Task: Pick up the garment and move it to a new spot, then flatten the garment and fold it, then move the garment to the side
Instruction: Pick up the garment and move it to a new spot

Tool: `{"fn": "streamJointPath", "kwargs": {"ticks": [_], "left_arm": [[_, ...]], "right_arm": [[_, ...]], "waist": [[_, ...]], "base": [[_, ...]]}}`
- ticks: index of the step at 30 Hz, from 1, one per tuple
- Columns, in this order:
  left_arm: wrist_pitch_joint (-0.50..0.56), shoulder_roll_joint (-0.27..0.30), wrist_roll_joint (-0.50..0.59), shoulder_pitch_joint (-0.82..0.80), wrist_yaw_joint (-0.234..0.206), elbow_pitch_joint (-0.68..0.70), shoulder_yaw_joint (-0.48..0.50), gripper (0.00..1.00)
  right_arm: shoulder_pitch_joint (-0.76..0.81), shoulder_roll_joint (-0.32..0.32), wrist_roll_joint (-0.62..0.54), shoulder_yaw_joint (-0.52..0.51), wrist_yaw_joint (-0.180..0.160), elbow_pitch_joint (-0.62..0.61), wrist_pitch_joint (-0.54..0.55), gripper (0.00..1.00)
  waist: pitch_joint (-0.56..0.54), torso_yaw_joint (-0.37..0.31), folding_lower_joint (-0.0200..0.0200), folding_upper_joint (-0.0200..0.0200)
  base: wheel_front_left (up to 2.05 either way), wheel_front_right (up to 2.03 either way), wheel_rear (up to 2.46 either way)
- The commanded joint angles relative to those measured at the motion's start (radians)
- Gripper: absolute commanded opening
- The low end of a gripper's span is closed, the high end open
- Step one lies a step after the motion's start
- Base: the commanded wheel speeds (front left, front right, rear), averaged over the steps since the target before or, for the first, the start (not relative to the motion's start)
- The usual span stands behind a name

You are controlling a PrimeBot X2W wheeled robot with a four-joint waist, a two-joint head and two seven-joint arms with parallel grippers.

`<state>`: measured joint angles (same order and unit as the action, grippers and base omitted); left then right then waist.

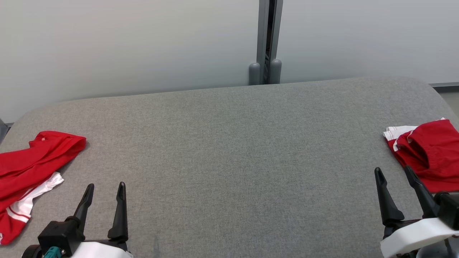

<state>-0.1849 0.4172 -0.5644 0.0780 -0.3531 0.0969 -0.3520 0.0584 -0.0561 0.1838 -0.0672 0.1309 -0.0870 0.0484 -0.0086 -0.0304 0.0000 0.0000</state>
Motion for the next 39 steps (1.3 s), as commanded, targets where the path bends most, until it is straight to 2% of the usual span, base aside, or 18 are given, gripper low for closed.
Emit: {"fn": "streamJointPath", "kwargs": {"ticks": [1, 14, 20, 26, 34, 39], "left_arm": [[0.002, 0.004, -0.003, -0.002, -0.003, 0.003, 0.001, 1.0], [0.007, 0.008, -0.006, -0.017, -0.005, 0.004, -0.006, 1.0], [0.002, 0.003, -0.009, -0.034, -0.001, 0.002, -0.006, 1.0], [-0.012, 0.002, -0.01, -0.054, -0.002, 0.0, 0.009, 1.0], [-0.038, 0.015, -0.02, -0.08, 0.011, -0.016, 0.046, 1.0], [-0.047, 0.02, -0.021, -0.092, 0.015, -0.024, 0.063, 1.0]], "right_arm": [[0.008, 0.0, 0.0, -0.003, 0.0, 0.001, -0.002, 1.0], [0.011, 0.003, 0.005, -0.011, 0.0, 0.006, -0.002, 1.0], [0.012, 0.003, 0.001, -0.014, 0.0, -0.004, 0.002, 1.0], [-0.006, 0.003, -0.003, 0.017, 0.0, -0.021, 0.011, 1.0], [-0.033, 0.003, 0.001, 0.063, 0.0, -0.039, 0.02, 1.0], [-0.049, 0.003, 0.007, 0.086, 0.0, -0.035, 0.021, 1.0]], "waist": [[0.0, 0.001, 0.0, 0.0], [0.0, 0.008, 0.0, 0.0], [0.003, 0.037, 0.0, 0.0], [0.009, 0.112, 0.0, 0.0], [0.021, 0.276, 0.0, 0.0], [0.027, 0.34, 0.0, 0.0]], "base": [[0.0, 0.0, 0.0], [0.0, 0.0, 0.0], [0.0, 0.0, 0.0], [0.0, 0.0, 0.0], [0.0, 0.0, 0.0], [0.0, 0.0, 0.0]]}}
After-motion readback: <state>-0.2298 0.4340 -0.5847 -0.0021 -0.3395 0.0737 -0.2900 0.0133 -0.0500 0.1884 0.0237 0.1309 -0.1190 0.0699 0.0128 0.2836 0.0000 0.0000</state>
